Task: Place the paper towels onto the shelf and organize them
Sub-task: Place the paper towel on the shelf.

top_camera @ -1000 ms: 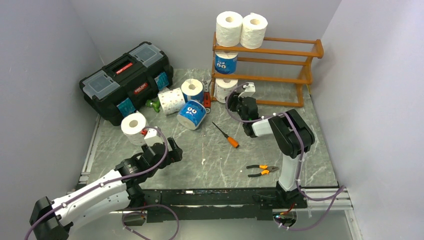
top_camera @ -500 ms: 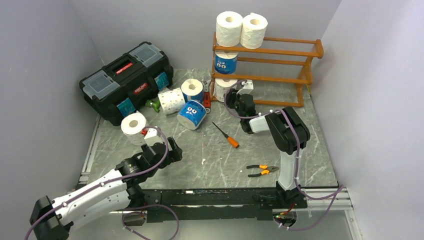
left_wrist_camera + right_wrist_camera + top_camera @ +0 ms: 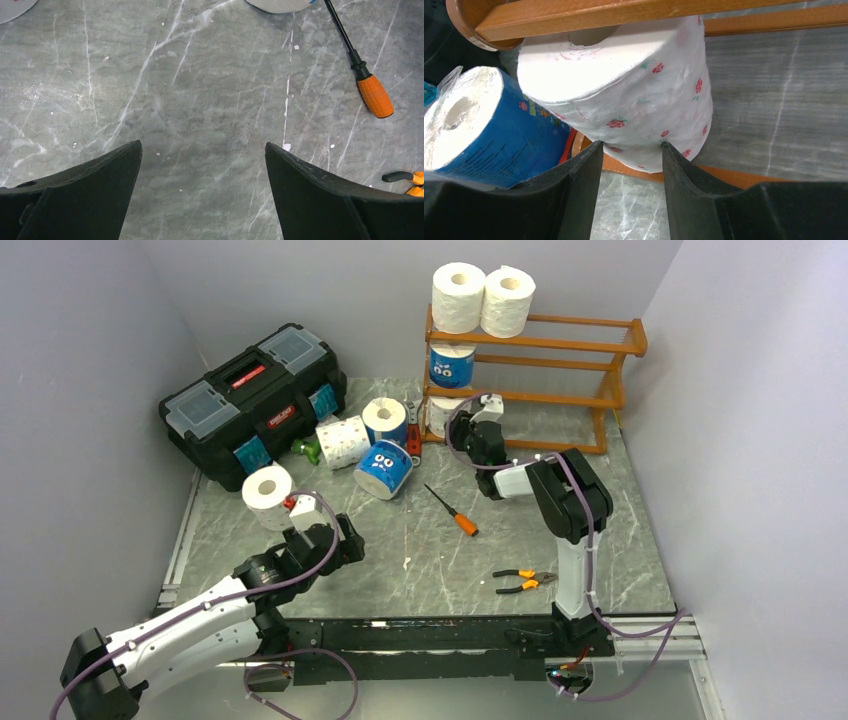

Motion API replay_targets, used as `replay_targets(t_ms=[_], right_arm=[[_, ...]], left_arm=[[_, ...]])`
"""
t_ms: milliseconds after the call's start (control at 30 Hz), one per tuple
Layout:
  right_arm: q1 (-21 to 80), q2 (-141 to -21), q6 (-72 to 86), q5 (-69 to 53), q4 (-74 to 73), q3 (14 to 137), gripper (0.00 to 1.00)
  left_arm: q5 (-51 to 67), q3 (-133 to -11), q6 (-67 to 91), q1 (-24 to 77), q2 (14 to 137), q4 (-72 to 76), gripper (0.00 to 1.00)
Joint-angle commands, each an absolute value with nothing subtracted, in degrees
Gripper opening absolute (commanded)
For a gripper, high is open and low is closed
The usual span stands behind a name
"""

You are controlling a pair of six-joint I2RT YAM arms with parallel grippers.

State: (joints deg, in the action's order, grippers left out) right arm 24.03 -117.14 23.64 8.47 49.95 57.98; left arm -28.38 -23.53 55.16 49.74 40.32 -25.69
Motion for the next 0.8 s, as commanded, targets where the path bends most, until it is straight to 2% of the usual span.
replay_targets(t_ms=[0, 767], right_arm=[[23.9, -118.6, 25.4, 8.8, 49.4, 61.2, 0.50], [23.8, -122.0, 31.6, 10.8, 46.5, 65.9, 0.53]], left_arm=[[-29.9, -25.7, 55.1, 49.7, 40.3, -25.6, 0.99], [-29.8, -25.2, 55.7, 49.7, 39.3, -26.2, 0.99]])
